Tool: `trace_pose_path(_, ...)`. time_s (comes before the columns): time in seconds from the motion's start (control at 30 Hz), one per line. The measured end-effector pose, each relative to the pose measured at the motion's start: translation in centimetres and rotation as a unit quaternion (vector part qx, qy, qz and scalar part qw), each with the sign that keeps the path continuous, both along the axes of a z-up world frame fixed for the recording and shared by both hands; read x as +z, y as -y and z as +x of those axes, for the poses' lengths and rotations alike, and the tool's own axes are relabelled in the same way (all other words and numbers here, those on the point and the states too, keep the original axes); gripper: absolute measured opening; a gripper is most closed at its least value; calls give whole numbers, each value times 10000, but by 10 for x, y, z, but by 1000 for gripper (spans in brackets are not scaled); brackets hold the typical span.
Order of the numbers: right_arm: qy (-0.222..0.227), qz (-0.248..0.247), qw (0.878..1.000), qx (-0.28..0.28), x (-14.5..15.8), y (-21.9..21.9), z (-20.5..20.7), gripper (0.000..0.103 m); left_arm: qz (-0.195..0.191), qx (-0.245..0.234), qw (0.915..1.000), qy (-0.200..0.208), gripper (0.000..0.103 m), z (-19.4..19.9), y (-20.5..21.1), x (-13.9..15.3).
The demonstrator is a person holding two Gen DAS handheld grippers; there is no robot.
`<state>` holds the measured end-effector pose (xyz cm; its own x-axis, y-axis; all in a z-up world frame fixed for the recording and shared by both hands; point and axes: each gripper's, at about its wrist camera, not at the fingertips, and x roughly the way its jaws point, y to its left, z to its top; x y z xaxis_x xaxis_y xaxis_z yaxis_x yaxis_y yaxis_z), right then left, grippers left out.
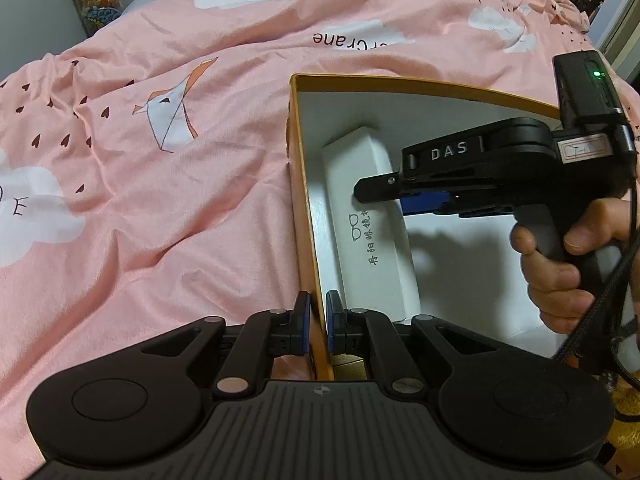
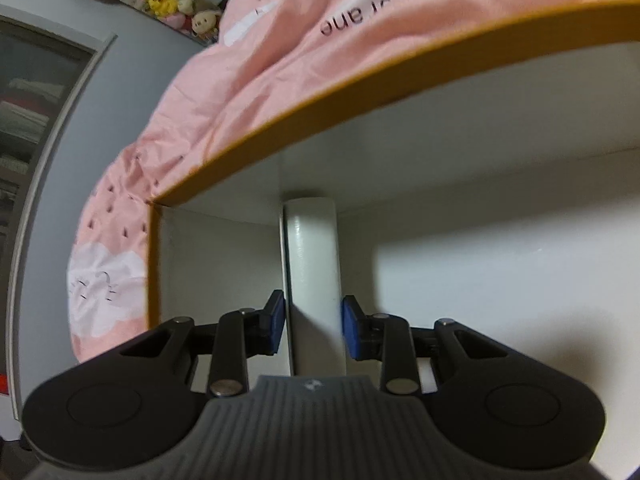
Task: Organize objects
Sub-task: 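Stand the white box against the shoebox wall and open the right tool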
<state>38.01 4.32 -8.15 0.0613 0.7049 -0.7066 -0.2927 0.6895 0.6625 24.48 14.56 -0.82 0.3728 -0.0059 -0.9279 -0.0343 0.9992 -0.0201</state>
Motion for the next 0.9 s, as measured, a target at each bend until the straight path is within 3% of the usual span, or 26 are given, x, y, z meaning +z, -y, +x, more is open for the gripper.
trace_pose_path(0.13,194,-172,9995,174,4,-5,0,34,-37,-4,10000,-2,8,0,-2,-1)
trace_pose_path(0.27,627,-770,9942,423,11,-13,-3,40,19,-27,10000,-6,8,0,0,0)
trace_pose_path(0.53,762,-1200,9848,997,11,-9,-16,41,-65,24,10000,10,8,0,-1,-1)
trace_pose_path(0.63,708,-1245,9834,1117,9,-3,-25,38,-54,17,10000,28,8,0,-2,0)
trace_pose_path(0.7,687,-1181,9838,1161,7,-2,-28,21,-61,20,10000,32,8,0,-2,0)
trace_pose_path(0.9,721,-1022,9848,1206,3,-12,-29,18,-101,41,9999,41,8,-1,-3,0)
